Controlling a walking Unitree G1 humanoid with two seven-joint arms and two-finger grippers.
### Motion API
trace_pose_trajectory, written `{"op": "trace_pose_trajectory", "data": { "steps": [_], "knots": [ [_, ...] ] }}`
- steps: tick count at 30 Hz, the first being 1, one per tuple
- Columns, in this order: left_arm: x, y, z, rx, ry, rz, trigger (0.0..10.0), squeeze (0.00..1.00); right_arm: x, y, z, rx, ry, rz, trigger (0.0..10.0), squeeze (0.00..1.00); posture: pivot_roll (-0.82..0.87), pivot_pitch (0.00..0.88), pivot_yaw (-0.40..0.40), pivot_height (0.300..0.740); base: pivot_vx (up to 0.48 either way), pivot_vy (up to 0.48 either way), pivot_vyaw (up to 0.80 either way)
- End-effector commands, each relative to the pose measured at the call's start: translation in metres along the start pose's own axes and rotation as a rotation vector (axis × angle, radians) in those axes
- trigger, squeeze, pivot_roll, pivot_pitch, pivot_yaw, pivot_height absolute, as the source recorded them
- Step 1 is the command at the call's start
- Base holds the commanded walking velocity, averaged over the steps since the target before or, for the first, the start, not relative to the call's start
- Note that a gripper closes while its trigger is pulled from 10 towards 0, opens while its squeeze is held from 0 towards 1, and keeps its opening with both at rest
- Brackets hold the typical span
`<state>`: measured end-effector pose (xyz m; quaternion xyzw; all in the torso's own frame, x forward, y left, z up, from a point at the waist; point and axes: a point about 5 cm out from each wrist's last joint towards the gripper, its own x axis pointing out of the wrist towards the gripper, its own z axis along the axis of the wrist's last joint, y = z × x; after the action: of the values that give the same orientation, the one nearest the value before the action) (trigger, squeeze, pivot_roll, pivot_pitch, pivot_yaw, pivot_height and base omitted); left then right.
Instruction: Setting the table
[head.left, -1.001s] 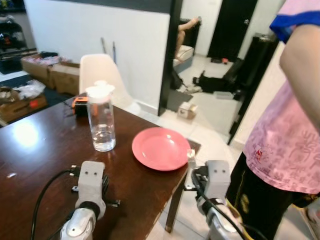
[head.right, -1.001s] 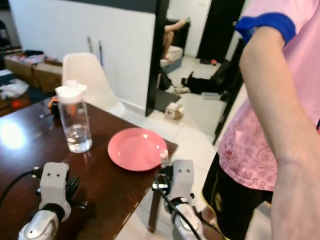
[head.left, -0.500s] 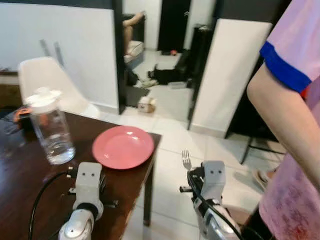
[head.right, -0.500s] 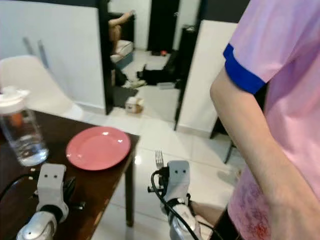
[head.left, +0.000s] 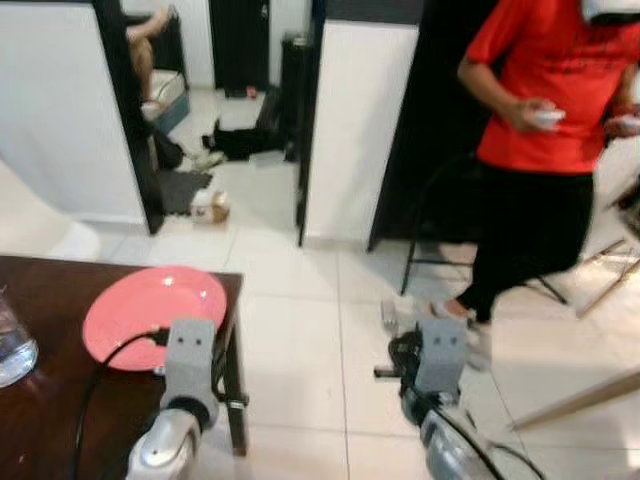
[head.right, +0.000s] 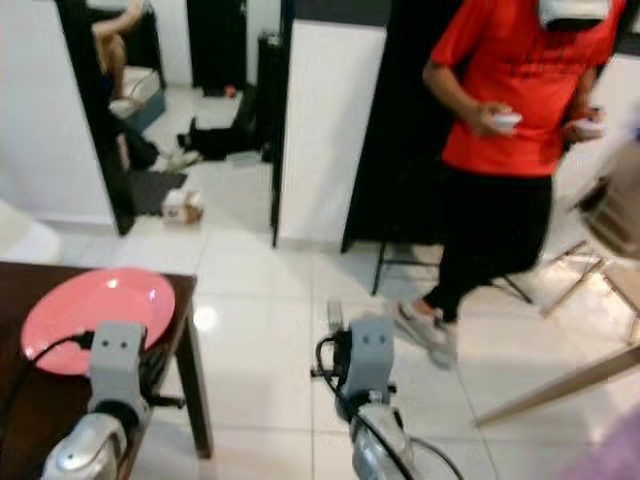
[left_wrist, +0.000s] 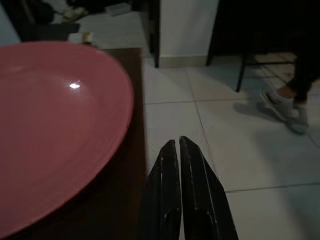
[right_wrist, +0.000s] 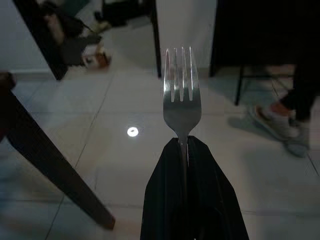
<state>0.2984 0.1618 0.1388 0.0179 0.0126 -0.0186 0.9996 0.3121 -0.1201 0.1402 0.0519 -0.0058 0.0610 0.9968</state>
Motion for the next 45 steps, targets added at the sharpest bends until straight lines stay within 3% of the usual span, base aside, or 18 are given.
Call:
{"op": "trace_pose_trajectory", "data": {
  "steps": [1, 18, 33, 35, 39, 40, 41, 42, 45],
  "knots": [
    [-0.003, 0.001, -0.009, 0.003, 0.035, 0.005, 10.0, 0.0, -0.002, 0.001, -0.006, 0.002, 0.023, 0.001, 10.0, 0.0, 0.03, 0.118, 0.033, 0.74, 0.0, 0.0, -0.8],
    [-0.003, 0.0, -0.009, 0.001, 0.038, 0.006, 10.0, 0.0, -0.003, 0.001, -0.006, 0.001, 0.025, 0.002, 10.0, 0.0, 0.04, 0.12, 0.032, 0.74, 0.0, 0.0, -0.8],
    [-0.008, 0.011, -0.028, 0.009, 0.103, 0.04, 10.0, 0.0, -0.004, -0.001, -0.015, -0.012, 0.052, 0.002, 10.0, 0.0, 0.04, 0.119, 0.028, 0.74, 0.0, 0.0, -0.8],
    [-0.013, 0.019, -0.047, 0.047, 0.163, 0.061, 10.0, 0.0, -0.009, -0.008, -0.038, -0.069, 0.124, -0.006, 10.0, 0.0, 0.04, 0.12, 0.023, 0.74, 0.0, 0.0, -0.8],
    [-0.018, 0.026, -0.062, 0.065, 0.216, 0.074, 10.0, 0.0, -0.015, -0.016, -0.058, -0.097, 0.196, -0.017, 10.0, 0.0, 0.04, 0.12, 0.022, 0.74, 0.0, 0.0, -0.8],
    [-0.022, 0.032, -0.073, 0.08, 0.256, 0.083, 10.0, 0.0, -0.02, -0.022, -0.07, -0.111, 0.241, -0.026, 10.0, 0.0, 0.04, 0.12, 0.018, 0.74, 0.0, 0.0, -0.8],
    [-0.034, 0.044, -0.1, 0.102, 0.351, 0.107, 10.0, 0.0, -0.033, -0.035, -0.095, -0.158, 0.334, -0.046, 10.0, 0.0, 0.04, 0.119, 0.015, 0.74, 0.0, 0.0, -0.8],
    [-0.034, 0.044, -0.1, 0.102, 0.351, 0.107, 10.0, 0.0, -0.033, -0.035, -0.095, -0.158, 0.334, -0.046, 10.0, 0.0, 0.04, 0.119, 0.015, 0.74, 0.0, 0.0, -0.8],
    [-0.048, 0.056, -0.124, 0.105, 0.447, 0.128, 10.0, 0.0, -0.047, -0.046, -0.117, -0.185, 0.418, -0.058, 10.0, 0.0, 0.04, 0.12, 0.011, 0.74, 0.0, 0.0, -0.8]
  ]
}}
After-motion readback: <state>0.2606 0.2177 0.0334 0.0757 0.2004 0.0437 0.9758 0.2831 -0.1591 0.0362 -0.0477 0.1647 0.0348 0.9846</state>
